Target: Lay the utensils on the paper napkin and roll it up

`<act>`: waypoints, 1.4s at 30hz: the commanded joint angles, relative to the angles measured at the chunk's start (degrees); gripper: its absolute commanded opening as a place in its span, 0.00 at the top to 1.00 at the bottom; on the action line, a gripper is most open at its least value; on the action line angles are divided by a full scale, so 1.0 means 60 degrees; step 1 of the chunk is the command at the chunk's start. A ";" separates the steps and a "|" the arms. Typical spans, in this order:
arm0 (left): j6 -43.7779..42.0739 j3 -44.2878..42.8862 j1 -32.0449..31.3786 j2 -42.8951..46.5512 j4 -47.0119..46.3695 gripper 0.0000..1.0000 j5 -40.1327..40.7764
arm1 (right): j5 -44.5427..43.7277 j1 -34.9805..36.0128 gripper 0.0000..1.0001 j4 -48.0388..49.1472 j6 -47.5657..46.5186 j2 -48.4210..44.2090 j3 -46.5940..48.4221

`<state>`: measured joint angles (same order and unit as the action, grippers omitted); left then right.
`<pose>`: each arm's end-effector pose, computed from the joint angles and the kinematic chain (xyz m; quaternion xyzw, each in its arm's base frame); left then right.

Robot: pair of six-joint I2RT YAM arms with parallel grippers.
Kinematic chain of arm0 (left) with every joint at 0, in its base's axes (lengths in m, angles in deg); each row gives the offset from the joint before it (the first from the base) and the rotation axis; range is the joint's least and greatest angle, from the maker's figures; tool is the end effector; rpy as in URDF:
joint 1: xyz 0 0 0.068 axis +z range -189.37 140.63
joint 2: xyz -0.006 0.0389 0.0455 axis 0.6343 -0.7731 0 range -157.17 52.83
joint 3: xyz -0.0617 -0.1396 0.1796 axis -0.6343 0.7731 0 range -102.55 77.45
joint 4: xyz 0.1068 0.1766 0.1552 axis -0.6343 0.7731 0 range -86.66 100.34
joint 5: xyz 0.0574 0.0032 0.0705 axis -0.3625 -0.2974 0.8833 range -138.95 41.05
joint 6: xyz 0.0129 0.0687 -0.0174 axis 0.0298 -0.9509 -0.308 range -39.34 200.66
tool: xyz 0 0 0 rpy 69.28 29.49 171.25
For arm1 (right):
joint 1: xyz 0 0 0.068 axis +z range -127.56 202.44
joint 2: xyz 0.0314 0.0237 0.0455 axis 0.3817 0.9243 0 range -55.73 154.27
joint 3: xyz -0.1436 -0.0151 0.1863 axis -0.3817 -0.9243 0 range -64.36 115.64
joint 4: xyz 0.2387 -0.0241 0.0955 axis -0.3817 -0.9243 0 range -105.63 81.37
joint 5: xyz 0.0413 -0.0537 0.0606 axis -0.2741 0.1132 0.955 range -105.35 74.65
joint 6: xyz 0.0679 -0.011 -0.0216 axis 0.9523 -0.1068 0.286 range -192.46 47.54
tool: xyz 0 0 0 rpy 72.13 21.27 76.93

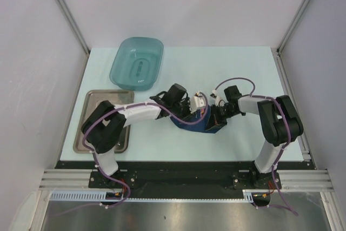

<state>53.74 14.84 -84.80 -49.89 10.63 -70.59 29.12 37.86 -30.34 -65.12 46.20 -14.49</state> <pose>0.2514 -0.2867 0.1285 0.5952 0.6984 -0.2301 0.3240 0.2732 0.1188 0.0685 -0.1179 0.9103 0.3930 0.0541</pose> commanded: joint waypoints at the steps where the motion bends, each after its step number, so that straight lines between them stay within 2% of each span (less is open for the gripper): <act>1: 0.2007 -0.0668 0.0875 0.0874 0.0908 0.65 -0.1952 | -0.0307 -0.0007 0.96 0.0279 0.0081 0.0150 0.0375; 4: 0.4023 -0.0538 0.1198 0.0947 0.0793 0.65 -0.3328 | -0.0307 -0.0006 0.95 0.0279 0.0125 0.0194 0.0434; 8: 0.6283 -0.0054 0.1243 0.0656 -0.0682 0.66 -0.4328 | -0.0336 0.0008 0.95 0.0279 0.0155 0.0267 0.0463; 10: 0.7525 0.0166 0.1243 0.0436 -0.1169 0.71 -0.4448 | -0.0394 0.0008 0.96 0.0250 0.0140 0.0282 0.0449; 13: 0.8758 0.0298 0.1243 -0.0135 -0.2384 0.83 -0.4463 | -0.0569 -0.0006 0.95 0.0279 0.0198 0.0297 0.0449; 22: 1.1293 0.0356 0.1243 -0.1804 -0.4960 0.95 -0.4712 | -0.0731 0.0008 0.97 0.0192 0.0228 0.0355 0.0551; 29: 1.2323 0.0518 0.1229 -0.2523 -0.6092 0.96 -0.4595 | -0.0819 -0.0036 0.98 0.0089 0.0213 0.0443 0.0639; 42: 1.2455 0.0328 0.1243 -0.3285 -0.5946 0.98 -0.4185 | -0.0746 -0.0138 0.97 -0.0160 0.0096 0.0268 0.0742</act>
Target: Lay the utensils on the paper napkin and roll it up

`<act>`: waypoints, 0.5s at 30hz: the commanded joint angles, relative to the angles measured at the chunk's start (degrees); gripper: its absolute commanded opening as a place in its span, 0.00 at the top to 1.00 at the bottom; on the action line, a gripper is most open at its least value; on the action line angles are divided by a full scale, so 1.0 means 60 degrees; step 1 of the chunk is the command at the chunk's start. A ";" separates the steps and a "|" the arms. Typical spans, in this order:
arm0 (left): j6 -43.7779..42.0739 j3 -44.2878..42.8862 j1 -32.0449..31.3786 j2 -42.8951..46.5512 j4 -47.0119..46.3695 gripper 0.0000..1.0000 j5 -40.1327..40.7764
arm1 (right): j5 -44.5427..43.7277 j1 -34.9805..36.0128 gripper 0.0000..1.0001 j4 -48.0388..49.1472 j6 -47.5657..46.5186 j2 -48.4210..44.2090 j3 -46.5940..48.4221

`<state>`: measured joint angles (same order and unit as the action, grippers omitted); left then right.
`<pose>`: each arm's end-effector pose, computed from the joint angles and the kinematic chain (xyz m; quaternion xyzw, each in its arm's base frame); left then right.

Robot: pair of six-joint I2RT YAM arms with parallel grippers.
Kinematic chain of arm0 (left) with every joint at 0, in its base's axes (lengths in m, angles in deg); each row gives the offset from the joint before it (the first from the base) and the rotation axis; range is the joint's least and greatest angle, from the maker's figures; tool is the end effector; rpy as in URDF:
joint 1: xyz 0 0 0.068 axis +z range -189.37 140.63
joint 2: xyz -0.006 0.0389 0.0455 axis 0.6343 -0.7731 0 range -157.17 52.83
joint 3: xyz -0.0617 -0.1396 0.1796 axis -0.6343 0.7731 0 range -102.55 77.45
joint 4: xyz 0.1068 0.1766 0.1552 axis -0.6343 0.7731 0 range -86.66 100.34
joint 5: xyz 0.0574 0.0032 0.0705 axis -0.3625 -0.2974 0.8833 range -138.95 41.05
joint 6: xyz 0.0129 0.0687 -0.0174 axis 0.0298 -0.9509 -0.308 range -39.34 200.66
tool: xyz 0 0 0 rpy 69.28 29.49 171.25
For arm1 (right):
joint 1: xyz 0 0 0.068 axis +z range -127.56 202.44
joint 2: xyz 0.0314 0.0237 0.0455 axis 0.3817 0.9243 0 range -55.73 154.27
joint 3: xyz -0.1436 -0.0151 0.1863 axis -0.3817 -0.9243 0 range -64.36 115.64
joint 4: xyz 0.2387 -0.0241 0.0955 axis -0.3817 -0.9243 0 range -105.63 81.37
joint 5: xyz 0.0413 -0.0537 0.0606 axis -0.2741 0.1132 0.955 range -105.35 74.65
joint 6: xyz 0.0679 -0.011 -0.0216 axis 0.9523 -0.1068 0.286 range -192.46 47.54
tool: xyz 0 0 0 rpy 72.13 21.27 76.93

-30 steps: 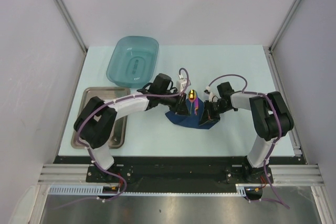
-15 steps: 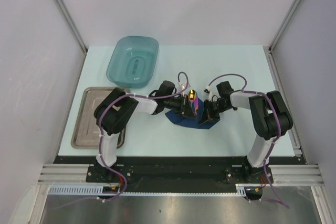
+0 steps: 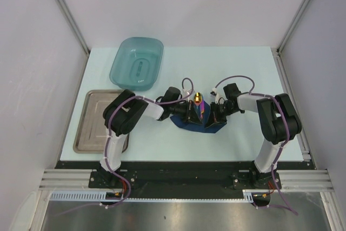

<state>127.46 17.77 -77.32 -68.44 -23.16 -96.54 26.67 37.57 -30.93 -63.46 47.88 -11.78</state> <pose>0.2869 -0.2796 0.0567 0.1229 0.8238 -0.5489 0.0703 0.2844 0.1183 0.0691 -0.1013 0.9196 0.3752 0.0581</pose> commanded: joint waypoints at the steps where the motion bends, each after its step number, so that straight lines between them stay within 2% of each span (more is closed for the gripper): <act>1: 0.0168 -0.0190 -0.0002 -0.0222 -0.0329 0.98 0.0154 | -0.0338 -0.0091 0.97 -0.0076 -0.0166 -0.0027 0.0304; 4: 0.0168 -0.0278 0.0027 -0.0369 -0.0285 0.99 0.0110 | -0.0250 -0.0179 0.94 -0.0120 -0.0108 -0.0203 0.0261; 7: 0.0197 -0.0278 0.0071 -0.0413 -0.0256 0.99 0.0139 | -0.0251 -0.0354 0.84 -0.0208 -0.0122 -0.0509 0.0260; 11: 0.0168 -0.0249 0.0115 -0.0398 -0.0197 0.99 0.0169 | -0.0221 -0.0895 0.62 -0.0603 -0.0137 -0.0950 0.0436; 13: 0.0168 -0.0263 0.0115 -0.0398 -0.0168 0.99 0.0154 | -0.0236 -0.1333 0.56 -0.0866 -0.0107 -0.1227 0.0509; 15: 0.0168 -0.0263 0.0115 -0.0398 -0.0154 0.99 0.0154 | -0.0367 -0.1613 0.43 -0.1013 -0.0180 -0.1433 0.0524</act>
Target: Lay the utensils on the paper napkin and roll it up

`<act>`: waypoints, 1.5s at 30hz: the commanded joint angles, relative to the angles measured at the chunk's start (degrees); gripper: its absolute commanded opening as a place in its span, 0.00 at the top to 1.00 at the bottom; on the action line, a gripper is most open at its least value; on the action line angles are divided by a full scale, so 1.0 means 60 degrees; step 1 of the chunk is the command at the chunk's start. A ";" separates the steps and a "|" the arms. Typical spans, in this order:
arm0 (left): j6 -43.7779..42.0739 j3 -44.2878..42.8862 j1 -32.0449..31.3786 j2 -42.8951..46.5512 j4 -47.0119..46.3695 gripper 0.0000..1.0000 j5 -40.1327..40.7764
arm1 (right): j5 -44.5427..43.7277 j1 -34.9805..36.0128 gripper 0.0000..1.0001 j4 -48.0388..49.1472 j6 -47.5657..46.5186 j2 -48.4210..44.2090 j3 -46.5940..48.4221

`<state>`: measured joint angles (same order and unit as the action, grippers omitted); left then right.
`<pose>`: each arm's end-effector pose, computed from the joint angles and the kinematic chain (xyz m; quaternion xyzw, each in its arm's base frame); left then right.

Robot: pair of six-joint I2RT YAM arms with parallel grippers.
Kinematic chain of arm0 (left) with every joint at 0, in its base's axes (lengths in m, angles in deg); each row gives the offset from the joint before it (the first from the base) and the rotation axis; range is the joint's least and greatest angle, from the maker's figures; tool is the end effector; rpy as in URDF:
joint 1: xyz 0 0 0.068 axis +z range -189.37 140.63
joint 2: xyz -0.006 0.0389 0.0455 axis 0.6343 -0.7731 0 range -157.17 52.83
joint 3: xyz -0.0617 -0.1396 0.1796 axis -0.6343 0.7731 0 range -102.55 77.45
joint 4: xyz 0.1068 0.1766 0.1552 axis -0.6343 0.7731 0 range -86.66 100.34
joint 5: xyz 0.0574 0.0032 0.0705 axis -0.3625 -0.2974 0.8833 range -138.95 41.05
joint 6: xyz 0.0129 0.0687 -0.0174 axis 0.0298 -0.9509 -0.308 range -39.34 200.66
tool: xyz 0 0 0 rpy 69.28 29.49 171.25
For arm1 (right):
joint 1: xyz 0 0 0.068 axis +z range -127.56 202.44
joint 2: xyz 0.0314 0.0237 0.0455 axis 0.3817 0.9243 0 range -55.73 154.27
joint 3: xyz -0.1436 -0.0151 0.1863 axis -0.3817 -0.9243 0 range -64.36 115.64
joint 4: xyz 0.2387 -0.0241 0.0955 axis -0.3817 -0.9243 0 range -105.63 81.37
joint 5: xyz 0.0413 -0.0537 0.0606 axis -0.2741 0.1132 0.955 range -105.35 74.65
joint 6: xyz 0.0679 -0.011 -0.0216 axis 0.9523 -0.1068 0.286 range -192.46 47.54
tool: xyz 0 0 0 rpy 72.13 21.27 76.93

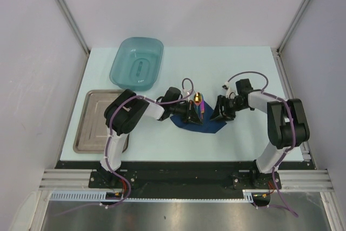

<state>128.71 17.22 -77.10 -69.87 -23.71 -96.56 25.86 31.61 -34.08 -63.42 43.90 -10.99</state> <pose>0.2892 -0.2795 0.0506 0.1112 0.8264 -0.5484 0.0631 0.2951 0.0875 0.0898 -0.0570 0.9241 0.3666 0.0918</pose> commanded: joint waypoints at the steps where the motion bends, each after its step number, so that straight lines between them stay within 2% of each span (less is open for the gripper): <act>1: -0.0040 -0.0172 0.0064 -0.0161 -0.0077 0.99 0.0158 | -0.0305 -0.0707 0.38 -0.0707 -0.0217 -0.0858 0.0393; 3: -0.0069 -0.0172 0.0078 -0.0161 -0.0077 0.99 0.0143 | -0.0671 -0.0927 0.32 -0.0928 -0.0348 -0.1049 0.0335; 8: -0.0157 -0.0201 0.0078 -0.0191 -0.0033 0.99 0.0143 | -0.1855 -0.1162 0.33 -0.1295 -0.0407 -0.1006 -0.0017; 13: -0.0289 -0.0172 0.0093 -0.0161 -0.0047 0.99 0.0216 | -0.1523 -0.1118 0.34 -0.1149 -0.0525 -0.0348 -0.0294; 16: -0.0260 -0.0172 0.0093 -0.0191 -0.0077 0.99 0.0187 | -0.1040 -0.1030 0.34 -0.0828 -0.0511 0.0180 -0.0325; 21: -0.0275 -0.0245 0.0079 -0.0205 -0.0077 0.99 0.0187 | 0.0849 -0.0855 0.34 -0.0168 0.0060 0.0781 -0.0222; 26: -0.0260 -0.0245 0.0093 -0.0191 -0.0106 0.99 0.0201 | 0.2764 -0.0723 0.39 0.1134 0.0982 0.0476 -0.0441; 31: -0.0216 -0.0245 0.0108 -0.0162 -0.0165 0.99 0.0216 | 0.4028 -0.0708 0.42 0.2422 0.2314 0.0109 -0.0895; 36: -0.0201 -0.0201 0.0093 -0.0132 -0.0209 0.99 0.0202 | 0.4090 -0.0824 0.32 0.2792 0.2888 -0.0257 -0.1188; 39: -0.0201 -0.0187 0.0108 -0.0103 -0.0223 0.99 0.0216 | 0.3709 -0.1059 0.06 0.2661 0.3064 -0.0462 -0.1276; 43: -0.0187 -0.0172 0.0093 -0.0132 -0.0238 0.99 0.0245 | 0.3766 -0.1191 0.05 0.3083 0.3573 -0.0668 -0.1466; 45: -0.0143 -0.0158 0.0093 -0.0161 -0.0311 0.99 0.0231 | 0.3970 -0.1162 0.07 0.4077 0.4145 -0.0639 -0.1613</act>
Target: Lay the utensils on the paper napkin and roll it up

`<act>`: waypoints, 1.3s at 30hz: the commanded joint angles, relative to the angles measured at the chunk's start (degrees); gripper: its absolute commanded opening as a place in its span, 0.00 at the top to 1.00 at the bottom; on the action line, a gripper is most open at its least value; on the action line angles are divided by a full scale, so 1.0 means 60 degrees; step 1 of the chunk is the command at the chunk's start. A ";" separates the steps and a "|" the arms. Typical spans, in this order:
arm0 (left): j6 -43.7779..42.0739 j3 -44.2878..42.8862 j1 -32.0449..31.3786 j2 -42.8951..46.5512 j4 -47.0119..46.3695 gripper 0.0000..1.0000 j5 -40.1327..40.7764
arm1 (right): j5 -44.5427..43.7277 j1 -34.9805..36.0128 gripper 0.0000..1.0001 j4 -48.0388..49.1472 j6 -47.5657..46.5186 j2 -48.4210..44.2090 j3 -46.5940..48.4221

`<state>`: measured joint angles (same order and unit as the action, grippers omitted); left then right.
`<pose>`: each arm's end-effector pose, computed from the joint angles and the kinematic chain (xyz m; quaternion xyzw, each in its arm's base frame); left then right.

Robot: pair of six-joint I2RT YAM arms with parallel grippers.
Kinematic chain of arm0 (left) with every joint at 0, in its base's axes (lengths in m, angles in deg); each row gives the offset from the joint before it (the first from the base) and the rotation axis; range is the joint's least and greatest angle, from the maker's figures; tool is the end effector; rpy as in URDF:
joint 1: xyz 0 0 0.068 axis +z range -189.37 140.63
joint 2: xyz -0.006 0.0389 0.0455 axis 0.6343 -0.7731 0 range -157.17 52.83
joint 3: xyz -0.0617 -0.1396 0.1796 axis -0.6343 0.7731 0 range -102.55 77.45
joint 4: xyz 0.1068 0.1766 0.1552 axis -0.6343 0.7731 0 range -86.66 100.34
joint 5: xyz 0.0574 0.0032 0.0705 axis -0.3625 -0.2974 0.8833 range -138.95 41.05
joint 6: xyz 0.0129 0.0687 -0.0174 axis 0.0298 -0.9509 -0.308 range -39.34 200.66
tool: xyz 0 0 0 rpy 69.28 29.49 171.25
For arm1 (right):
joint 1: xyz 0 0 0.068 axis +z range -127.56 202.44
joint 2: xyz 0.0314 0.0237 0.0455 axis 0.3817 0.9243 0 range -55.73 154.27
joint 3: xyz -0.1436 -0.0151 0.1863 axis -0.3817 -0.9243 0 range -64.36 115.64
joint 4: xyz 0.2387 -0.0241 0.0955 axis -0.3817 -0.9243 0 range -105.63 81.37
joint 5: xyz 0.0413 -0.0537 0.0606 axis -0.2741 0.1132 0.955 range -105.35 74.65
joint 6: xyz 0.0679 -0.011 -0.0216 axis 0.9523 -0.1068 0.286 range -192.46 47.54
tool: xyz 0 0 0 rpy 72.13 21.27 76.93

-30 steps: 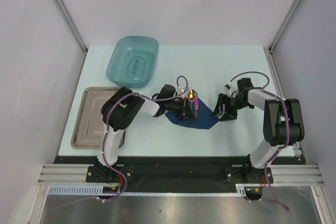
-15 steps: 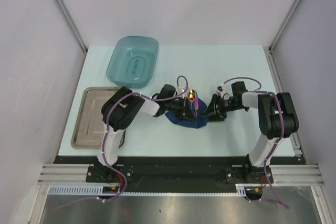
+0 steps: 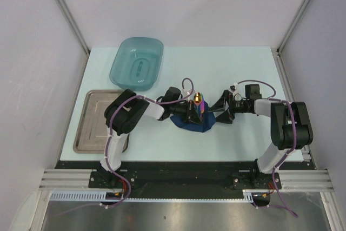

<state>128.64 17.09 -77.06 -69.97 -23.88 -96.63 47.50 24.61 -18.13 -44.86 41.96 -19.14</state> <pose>0.2898 -0.2797 0.0509 0.1124 0.8255 -0.5493 0.0645 0.2901 0.0642 0.0925 0.0590 0.8354 0.5420 0.0697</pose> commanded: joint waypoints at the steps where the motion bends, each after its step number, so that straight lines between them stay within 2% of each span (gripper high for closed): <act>1: -0.0117 -0.0150 0.0086 -0.0143 -0.0282 0.99 0.0227 | 0.0423 0.0004 0.08 0.1929 0.1490 -0.0257 -0.0458; 2: -0.0117 -0.0150 0.0086 -0.0143 -0.0282 0.99 0.0227 | 0.0511 0.0004 0.09 0.2645 0.2147 -0.0213 -0.0518; 4: -0.0132 -0.0150 0.0100 -0.0129 -0.0282 0.99 0.0213 | 0.0570 0.0062 0.11 0.2871 0.2402 -0.0154 -0.0577; 8: -0.0117 -0.0121 0.0100 -0.0099 -0.0355 0.99 0.0227 | 0.0468 0.0282 0.12 0.2375 0.2140 -0.0154 -0.0723; 12: -0.0088 -0.0092 0.0100 -0.0085 -0.0385 0.99 0.0242 | 0.0468 0.0399 0.19 0.2287 0.2170 -0.0081 -0.0841; 13: -0.0088 -0.0092 0.0086 -0.0085 -0.0385 0.99 0.0242 | 0.0409 0.0385 0.20 0.2068 0.1995 -0.0051 -0.0783; 14: -0.0102 -0.0092 0.0086 -0.0099 -0.0385 0.99 0.0242 | 0.0351 0.0443 0.20 0.1182 0.1717 0.0050 -0.0681; 17: -0.0073 -0.0106 0.0100 -0.0099 -0.0414 0.99 0.0256 | 0.0117 0.0429 0.15 -0.0112 0.0676 0.0081 -0.0387; 20: -0.0088 -0.0063 0.0100 -0.0085 -0.0429 0.99 0.0242 | -0.0118 0.0443 0.15 -0.0525 0.0469 0.0110 -0.0430; 25: -0.0088 -0.0048 0.0100 -0.0055 -0.0458 0.99 0.0242 | -0.0045 0.0488 0.11 -0.0207 0.0907 0.0051 -0.0460; 27: -0.0088 -0.0033 0.0115 -0.0041 -0.0473 0.99 0.0257 | -0.0001 0.0371 0.12 0.0116 0.1186 0.0081 -0.0445; 34: -0.0088 -0.0018 0.0217 -0.0026 -0.0443 0.99 0.0300 | -0.0484 0.0135 0.25 0.0177 0.0894 -0.0241 0.0169; 37: -0.0073 -0.0062 0.0232 -0.0026 -0.0429 0.99 0.0286 | -0.0646 0.0266 0.37 -0.0129 0.0602 -0.0213 0.0404; 39: -0.0059 -0.0106 0.0247 -0.0041 -0.0385 0.99 0.0271 | -0.0836 0.0399 0.50 -0.0611 0.0092 -0.0183 0.0609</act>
<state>128.66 17.09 -76.29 -70.08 -24.93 -96.04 44.28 25.71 -18.32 -40.07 42.28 -18.40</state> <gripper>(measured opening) 0.011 0.580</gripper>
